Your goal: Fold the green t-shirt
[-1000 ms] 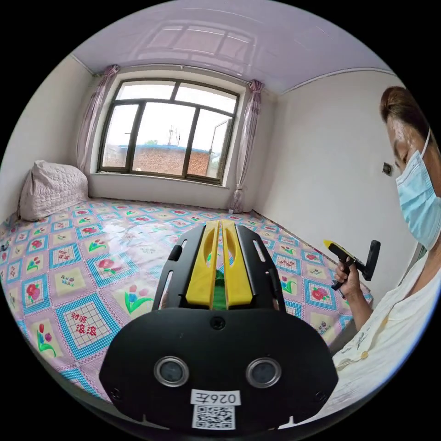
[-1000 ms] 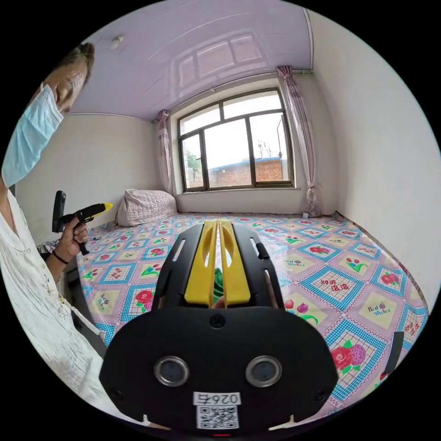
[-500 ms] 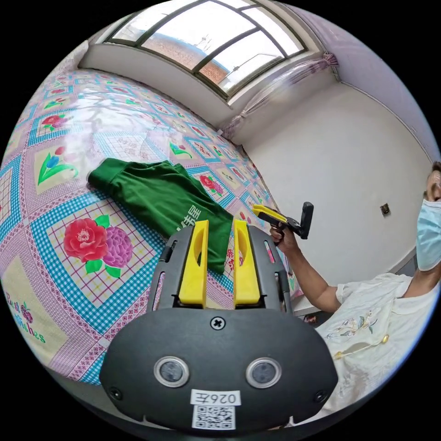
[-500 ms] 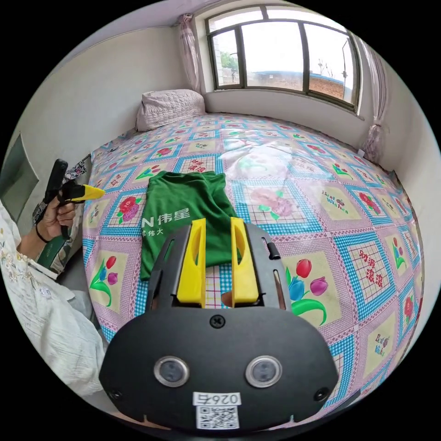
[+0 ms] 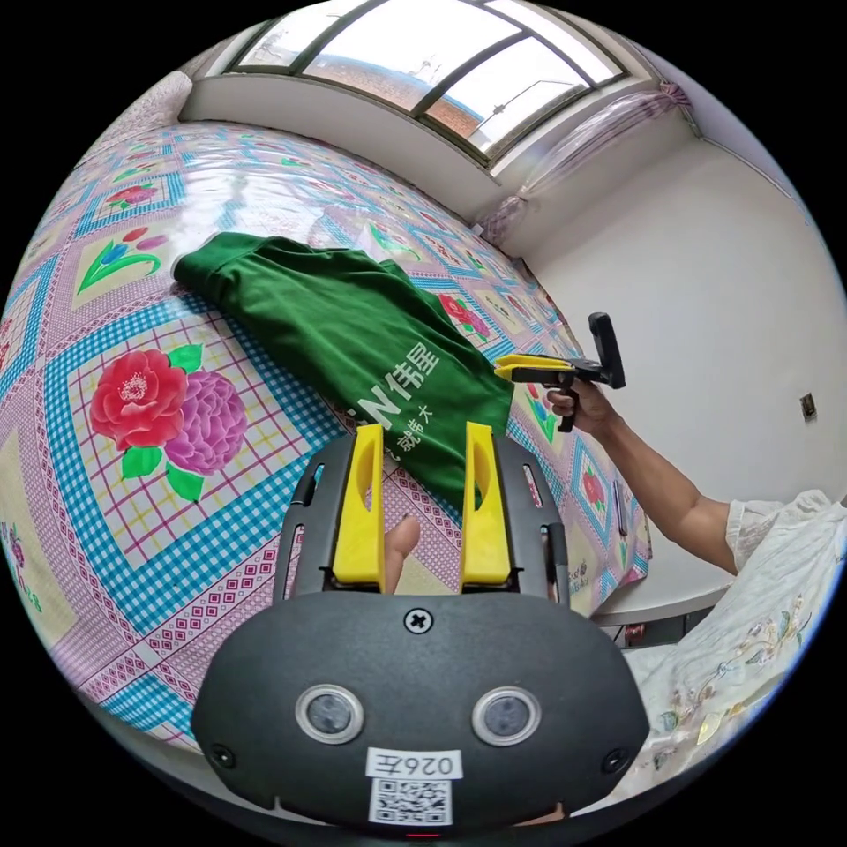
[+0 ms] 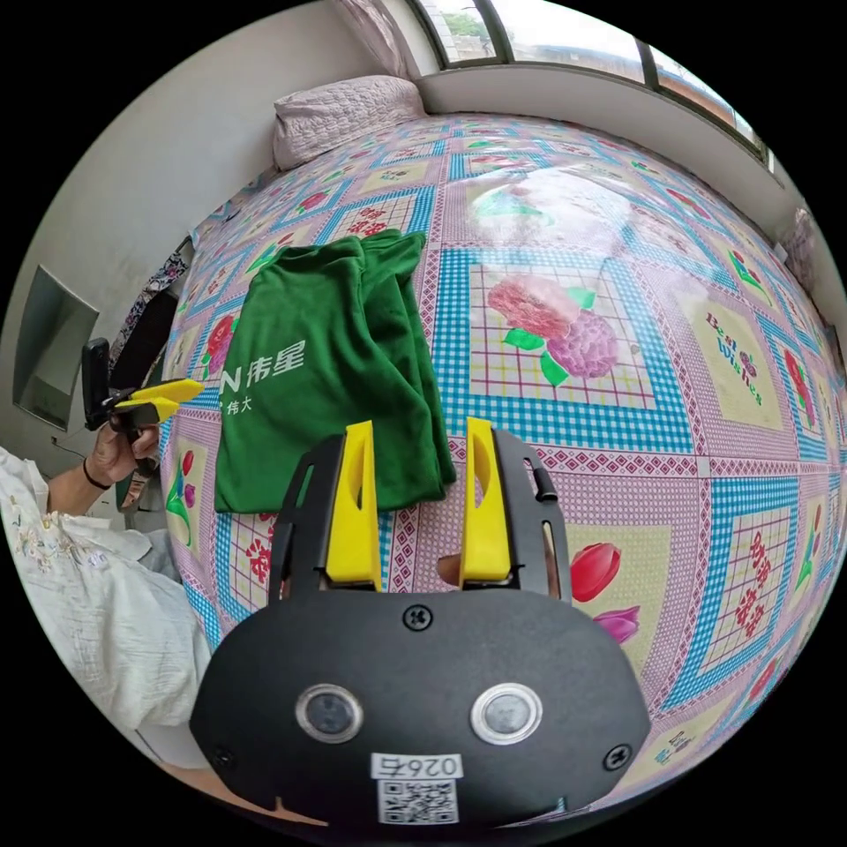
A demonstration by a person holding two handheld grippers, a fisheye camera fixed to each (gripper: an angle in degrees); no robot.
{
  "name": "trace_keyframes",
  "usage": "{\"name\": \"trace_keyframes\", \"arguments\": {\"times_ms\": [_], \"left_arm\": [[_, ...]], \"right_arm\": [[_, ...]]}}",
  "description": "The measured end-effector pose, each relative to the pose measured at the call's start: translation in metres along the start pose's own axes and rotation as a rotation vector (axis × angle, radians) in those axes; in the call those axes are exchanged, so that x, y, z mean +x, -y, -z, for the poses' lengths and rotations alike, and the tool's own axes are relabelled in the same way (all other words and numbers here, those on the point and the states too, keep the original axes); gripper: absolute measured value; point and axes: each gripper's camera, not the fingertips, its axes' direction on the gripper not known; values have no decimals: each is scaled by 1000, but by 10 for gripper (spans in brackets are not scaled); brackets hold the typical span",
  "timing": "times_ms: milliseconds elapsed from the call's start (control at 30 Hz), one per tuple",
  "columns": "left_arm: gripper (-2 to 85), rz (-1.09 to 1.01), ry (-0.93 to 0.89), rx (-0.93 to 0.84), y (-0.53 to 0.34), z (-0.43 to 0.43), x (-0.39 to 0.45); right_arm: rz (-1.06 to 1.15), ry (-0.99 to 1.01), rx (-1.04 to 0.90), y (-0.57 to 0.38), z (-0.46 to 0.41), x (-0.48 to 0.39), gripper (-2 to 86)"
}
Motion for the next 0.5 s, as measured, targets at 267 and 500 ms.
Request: {"name": "trace_keyframes", "arguments": {"times_ms": [267, 500], "left_arm": [[158, 41, 80, -51, 31, -45, 14], [165, 77, 191, -51, 50, -67, 27]], "right_arm": [[100, -140, -47, 15, -13, -6, 90], [76, -126, -27, 19, -4, 5, 77]]}}
